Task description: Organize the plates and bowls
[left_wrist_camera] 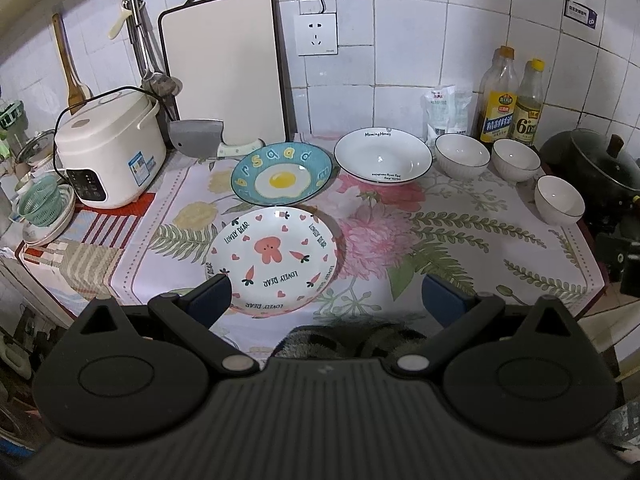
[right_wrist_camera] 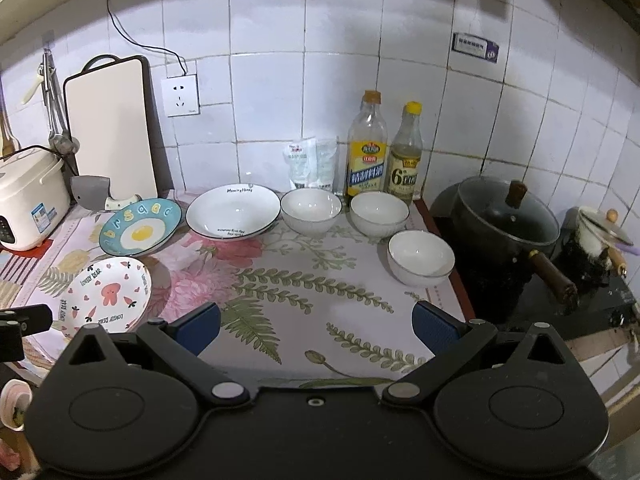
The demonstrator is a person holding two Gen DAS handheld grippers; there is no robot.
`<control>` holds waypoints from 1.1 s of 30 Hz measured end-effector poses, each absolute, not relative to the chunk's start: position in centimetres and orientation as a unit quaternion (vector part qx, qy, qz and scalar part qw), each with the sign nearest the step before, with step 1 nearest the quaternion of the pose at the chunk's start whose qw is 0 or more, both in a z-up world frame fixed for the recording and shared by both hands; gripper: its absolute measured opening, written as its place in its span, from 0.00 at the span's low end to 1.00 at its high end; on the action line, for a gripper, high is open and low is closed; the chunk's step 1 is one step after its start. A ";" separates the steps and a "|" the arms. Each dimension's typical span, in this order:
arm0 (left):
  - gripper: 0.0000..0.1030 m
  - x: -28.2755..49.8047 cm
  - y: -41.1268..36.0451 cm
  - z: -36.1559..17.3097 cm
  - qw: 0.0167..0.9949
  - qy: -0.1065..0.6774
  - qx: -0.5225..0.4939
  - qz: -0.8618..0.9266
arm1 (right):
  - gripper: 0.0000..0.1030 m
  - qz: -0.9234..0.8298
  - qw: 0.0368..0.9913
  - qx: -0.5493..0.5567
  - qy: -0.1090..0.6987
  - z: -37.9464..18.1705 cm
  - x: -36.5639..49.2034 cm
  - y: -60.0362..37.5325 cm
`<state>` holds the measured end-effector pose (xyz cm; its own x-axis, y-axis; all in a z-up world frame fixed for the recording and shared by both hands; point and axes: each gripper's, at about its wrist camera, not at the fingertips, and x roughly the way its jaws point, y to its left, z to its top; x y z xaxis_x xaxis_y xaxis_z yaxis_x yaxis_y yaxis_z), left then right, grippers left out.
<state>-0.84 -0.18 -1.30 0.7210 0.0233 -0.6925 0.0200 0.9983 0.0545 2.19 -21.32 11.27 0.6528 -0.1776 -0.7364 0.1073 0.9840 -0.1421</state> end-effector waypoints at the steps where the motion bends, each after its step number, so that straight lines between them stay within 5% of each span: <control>1: 1.00 -0.9 -0.2 -1.3 0.928 0.371 0.031 0.002 | 1.00 -0.080 0.910 -0.045 0.405 11.4 2.1 -21.3; 33: 1.00 -1.1 0.1 -1.7 0.926 0.376 0.034 -0.002 | 1.00 -0.056 0.906 -0.047 0.417 10.6 2.4 -20.5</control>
